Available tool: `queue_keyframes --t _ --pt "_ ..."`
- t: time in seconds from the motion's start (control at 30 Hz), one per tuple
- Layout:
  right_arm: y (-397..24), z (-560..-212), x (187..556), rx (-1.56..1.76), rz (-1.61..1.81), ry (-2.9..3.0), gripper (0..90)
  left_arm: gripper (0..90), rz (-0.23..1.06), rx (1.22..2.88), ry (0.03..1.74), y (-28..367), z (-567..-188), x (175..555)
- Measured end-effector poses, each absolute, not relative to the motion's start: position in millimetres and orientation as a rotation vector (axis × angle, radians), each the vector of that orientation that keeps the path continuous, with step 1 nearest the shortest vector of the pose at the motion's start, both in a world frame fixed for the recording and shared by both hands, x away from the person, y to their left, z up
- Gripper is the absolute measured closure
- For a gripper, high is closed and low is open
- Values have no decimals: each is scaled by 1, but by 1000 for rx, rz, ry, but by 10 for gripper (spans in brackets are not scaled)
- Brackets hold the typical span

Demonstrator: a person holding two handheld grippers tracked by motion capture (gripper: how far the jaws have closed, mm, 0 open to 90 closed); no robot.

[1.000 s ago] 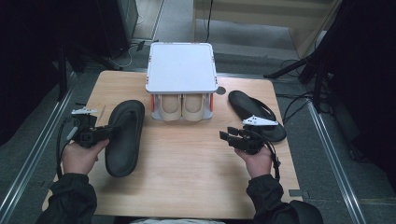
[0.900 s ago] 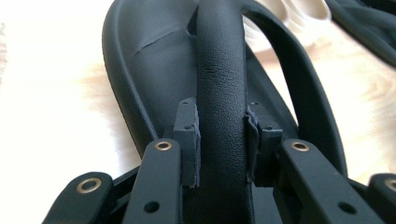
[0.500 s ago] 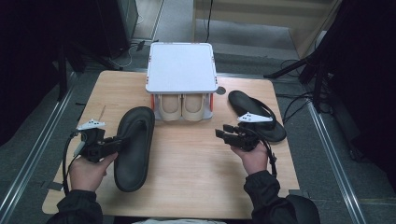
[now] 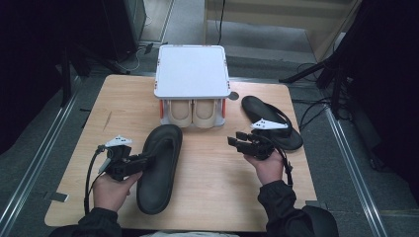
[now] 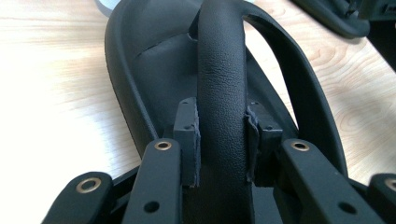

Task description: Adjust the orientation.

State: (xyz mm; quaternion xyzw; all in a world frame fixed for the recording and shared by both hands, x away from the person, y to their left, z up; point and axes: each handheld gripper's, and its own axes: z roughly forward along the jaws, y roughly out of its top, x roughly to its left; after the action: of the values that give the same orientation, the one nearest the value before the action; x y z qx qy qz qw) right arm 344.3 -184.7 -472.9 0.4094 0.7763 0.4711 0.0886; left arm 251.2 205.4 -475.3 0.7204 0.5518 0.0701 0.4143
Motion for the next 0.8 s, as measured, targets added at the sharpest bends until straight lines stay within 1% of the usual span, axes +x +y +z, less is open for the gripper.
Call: queue_keyframes --t 0.33,0.63,0.8 --pt "-185 -472 344 1218 1403 2306 548 706 158 1878 1375 179 -494 262" --pt "-185 -473 344 1217 1388 2312 548 701 116 1945 1373 162 -514 271" --pt "-185 -473 343 1222 1384 2310 549 698 107 1931 1365 159 -517 273"
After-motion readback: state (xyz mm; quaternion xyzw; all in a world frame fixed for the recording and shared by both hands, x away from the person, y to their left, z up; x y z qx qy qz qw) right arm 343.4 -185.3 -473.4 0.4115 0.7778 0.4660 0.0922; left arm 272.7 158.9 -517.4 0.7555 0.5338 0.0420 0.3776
